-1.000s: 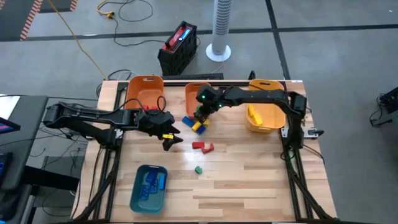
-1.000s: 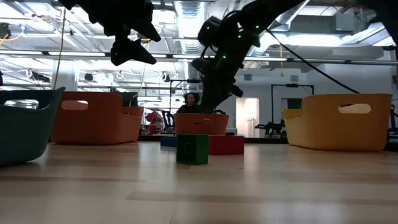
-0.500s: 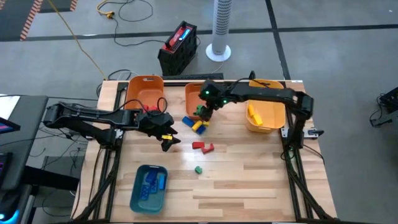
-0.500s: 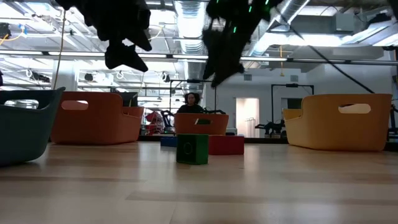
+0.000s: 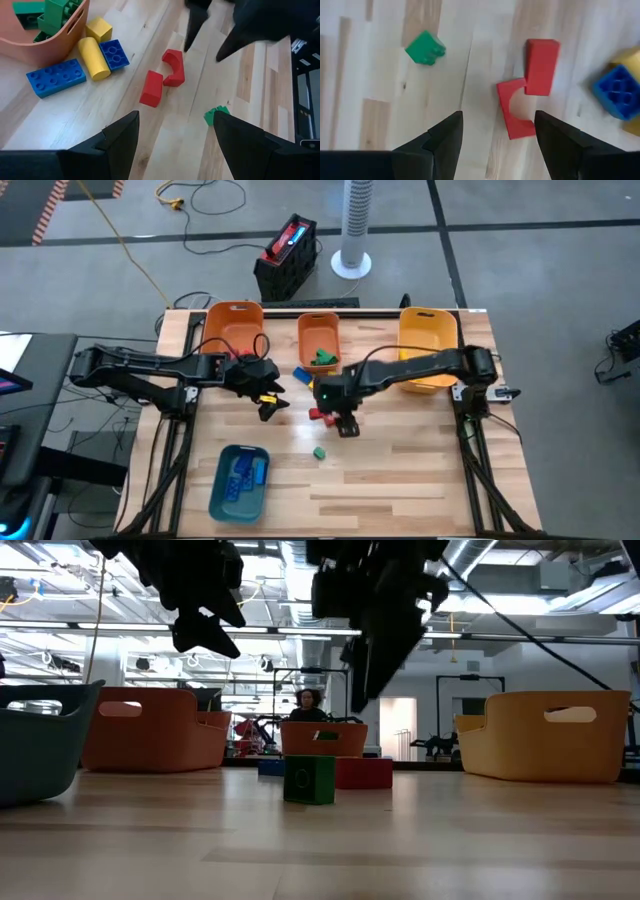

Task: Sort blocks
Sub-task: Put the red block into the left orange bin

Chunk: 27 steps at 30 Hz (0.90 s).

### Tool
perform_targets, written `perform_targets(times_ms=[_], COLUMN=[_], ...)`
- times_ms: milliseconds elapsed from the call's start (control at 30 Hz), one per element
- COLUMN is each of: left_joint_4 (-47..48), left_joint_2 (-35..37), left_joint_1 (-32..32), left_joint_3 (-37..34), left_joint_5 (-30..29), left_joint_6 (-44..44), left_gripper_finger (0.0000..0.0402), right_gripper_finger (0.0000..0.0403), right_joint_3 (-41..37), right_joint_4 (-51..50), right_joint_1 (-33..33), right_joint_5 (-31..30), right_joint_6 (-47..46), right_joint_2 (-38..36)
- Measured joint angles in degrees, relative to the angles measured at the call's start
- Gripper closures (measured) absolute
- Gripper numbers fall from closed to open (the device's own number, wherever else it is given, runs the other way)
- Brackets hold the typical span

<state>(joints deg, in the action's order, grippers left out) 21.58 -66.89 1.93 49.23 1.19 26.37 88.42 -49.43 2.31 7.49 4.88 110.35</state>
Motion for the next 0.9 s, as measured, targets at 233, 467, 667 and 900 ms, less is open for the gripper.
perform_targets(times_ms=[233, 467, 667, 900], left_joint_4=[1.54, 5.27, 7.40, 8.14], left_joint_2=[0.45, 2.37, 5.12, 6.26], left_joint_1=[0.00, 0.00, 0.00, -0.26], left_joint_3=[-0.01, -0.07, -0.07, -0.07], left_joint_5=[0.01, 0.02, 0.00, -0.02], left_joint_6=[1.99, 3.52, 2.77, -2.35], left_gripper_finger=[0.0153, 0.0153, 0.0153, 0.0153], right_gripper_finger=[0.0156, 0.0222, 0.0309, 0.0371], right_joint_3=[0.00, -0.02, 0.00, 0.00], right_joint_4=[1.59, 1.05, 1.75, 1.34], right_joint_1=[0.31, 1.52, 1.67, 0.53], right_joint_5=[-0.20, -3.41, -3.07, -2.79], right_joint_6=[2.52, 5.78, 5.90, 4.00], right_joint_2=[6.20, 10.07, 10.83, 8.44])
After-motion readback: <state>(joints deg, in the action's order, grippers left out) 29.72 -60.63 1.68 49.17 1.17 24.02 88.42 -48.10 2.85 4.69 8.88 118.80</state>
